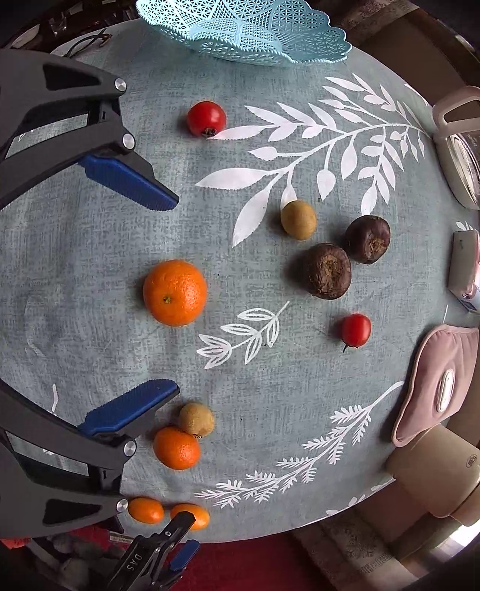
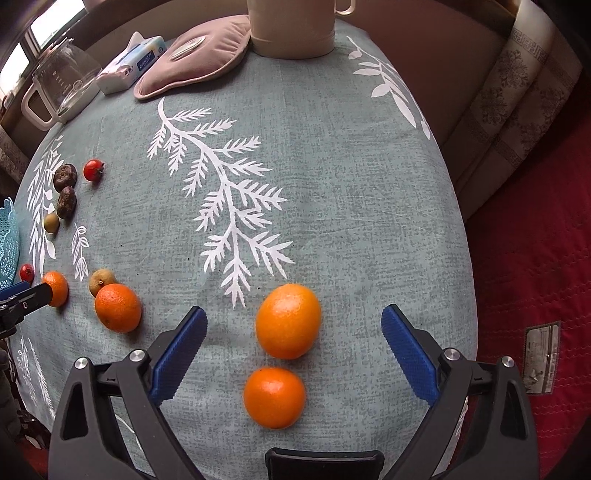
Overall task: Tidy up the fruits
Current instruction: 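Move the left tool toward an orange while the right tool approaches another orange, then close the left gripper on an orange while the right gripper closes on another orange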
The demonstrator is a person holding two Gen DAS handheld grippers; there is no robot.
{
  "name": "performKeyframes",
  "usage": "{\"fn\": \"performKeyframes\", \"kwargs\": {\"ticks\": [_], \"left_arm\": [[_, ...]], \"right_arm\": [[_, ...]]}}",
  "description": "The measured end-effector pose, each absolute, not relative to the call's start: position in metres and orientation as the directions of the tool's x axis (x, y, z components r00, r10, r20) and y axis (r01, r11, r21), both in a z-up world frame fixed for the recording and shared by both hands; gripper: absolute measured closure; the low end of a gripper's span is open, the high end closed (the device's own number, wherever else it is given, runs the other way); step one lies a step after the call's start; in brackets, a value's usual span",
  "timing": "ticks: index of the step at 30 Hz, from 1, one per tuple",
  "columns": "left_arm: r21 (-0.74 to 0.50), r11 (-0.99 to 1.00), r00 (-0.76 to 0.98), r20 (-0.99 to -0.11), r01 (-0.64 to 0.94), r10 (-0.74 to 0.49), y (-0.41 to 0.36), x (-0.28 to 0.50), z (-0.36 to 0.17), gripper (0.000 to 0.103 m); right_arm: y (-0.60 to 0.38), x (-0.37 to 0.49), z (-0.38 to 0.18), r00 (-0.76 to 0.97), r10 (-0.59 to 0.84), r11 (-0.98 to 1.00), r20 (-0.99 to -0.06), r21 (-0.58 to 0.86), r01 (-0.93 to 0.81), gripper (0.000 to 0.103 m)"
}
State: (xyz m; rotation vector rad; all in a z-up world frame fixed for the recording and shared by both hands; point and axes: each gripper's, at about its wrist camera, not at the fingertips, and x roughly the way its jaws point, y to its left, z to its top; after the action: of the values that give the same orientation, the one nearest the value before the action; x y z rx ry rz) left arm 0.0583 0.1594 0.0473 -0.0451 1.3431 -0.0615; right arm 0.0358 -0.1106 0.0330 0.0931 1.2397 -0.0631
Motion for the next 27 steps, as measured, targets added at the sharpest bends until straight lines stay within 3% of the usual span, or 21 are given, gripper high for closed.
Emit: {"fn": "performKeyframes", "kwargs": {"ticks": [7,11,16,20,24,27], "left_arm": [[-0.078,0.997,0.204,-0.976,0.018,-0.080,0.156,0.058,0.036,0.019],[-0.081,0.997,0.195,-0.977,0.017,-0.082,0.153,0.060,0.031,0.026],[-0.091,0.996,0.181,-0.979,0.009,-0.091,0.152,0.061,0.024,0.044],[-0.095,0.995,0.174,-0.980,0.005,-0.094,0.144,0.064,0.018,0.051],[-0.091,0.996,0.174,-0.981,0.004,-0.090,0.144,0.064,0.018,0.060],[-0.097,0.995,0.174,-0.980,0.004,-0.096,0.146,0.064,0.018,0.061]], "right_arm": [[-0.110,0.041,0.027,0.312,-0.006,0.995,-0.950,0.025,0.097,0.009],[-0.110,0.044,0.023,0.298,-0.012,0.995,-0.954,0.018,0.100,0.015],[-0.113,0.046,0.017,0.274,-0.017,0.994,-0.962,0.013,0.106,0.027],[-0.116,0.046,0.010,0.250,-0.015,0.994,-0.968,0.012,0.109,0.040],[-0.118,0.045,0.009,0.251,-0.020,0.994,-0.968,0.008,0.108,0.042],[-0.118,0.045,0.007,0.252,-0.030,0.994,-0.967,-0.002,0.112,0.042]]}}
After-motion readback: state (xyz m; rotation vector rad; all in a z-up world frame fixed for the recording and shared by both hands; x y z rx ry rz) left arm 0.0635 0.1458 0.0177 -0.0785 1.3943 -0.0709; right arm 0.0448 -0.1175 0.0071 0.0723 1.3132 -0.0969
